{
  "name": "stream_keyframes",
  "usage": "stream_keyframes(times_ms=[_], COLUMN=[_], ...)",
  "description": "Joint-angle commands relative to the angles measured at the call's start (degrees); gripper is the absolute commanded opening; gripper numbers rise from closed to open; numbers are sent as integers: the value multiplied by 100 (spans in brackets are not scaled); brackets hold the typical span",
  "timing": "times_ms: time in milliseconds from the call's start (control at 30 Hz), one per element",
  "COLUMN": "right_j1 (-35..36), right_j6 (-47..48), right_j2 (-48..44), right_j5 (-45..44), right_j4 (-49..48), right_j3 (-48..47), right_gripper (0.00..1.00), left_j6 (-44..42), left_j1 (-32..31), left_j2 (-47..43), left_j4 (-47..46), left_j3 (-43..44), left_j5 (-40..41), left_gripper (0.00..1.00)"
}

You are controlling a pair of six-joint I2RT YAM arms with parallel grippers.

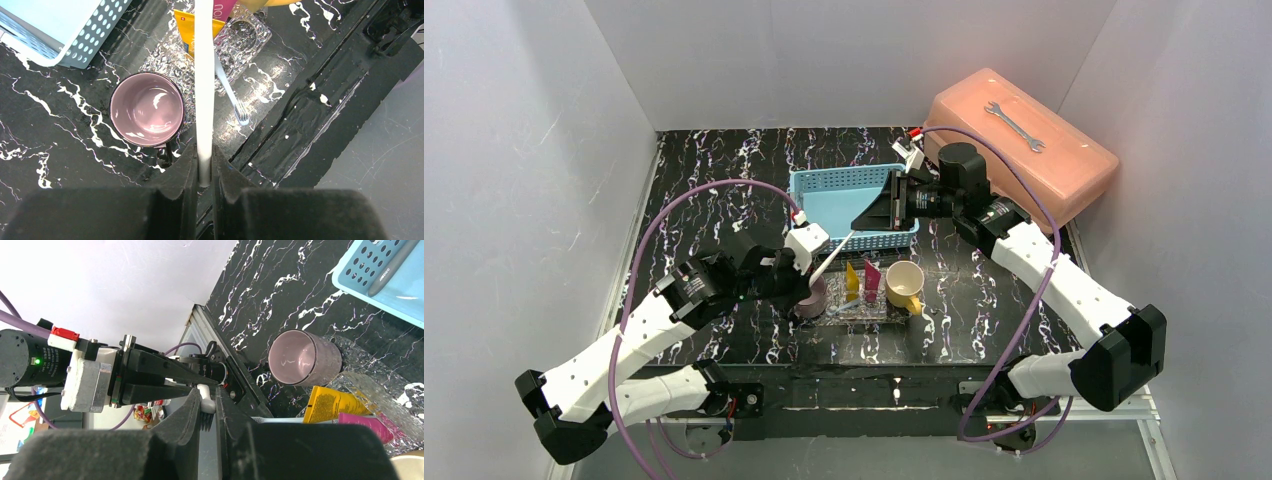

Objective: Prepare toiletry sets of a toothbrush and toothpaste on the tray

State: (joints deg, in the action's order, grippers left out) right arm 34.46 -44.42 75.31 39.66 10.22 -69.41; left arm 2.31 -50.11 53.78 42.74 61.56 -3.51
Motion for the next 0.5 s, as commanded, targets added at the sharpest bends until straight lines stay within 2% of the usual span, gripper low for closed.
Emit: stream_keyframes(times_ms=[0, 100, 200, 467], right_j1=[-9, -9, -9, -10], right_j6=[52, 103, 188, 779], right_j2=[-189, -254, -348, -574], right_j5=[192, 146, 81, -127], right_j4=[-131, -88, -44, 591], right_j3=[21, 47, 74, -55], right_gripper=[1, 1, 1, 1], left_j6=[-38, -26, -13, 193], left_j1=[-25, -25, -25, -25], left_j2=[-63, -60, -69, -117], left_j4=[68, 44, 9, -164], left_j3=[14, 6, 12, 100], left_j5=[-7, -59, -109, -327], left_gripper=[10, 34, 53, 77])
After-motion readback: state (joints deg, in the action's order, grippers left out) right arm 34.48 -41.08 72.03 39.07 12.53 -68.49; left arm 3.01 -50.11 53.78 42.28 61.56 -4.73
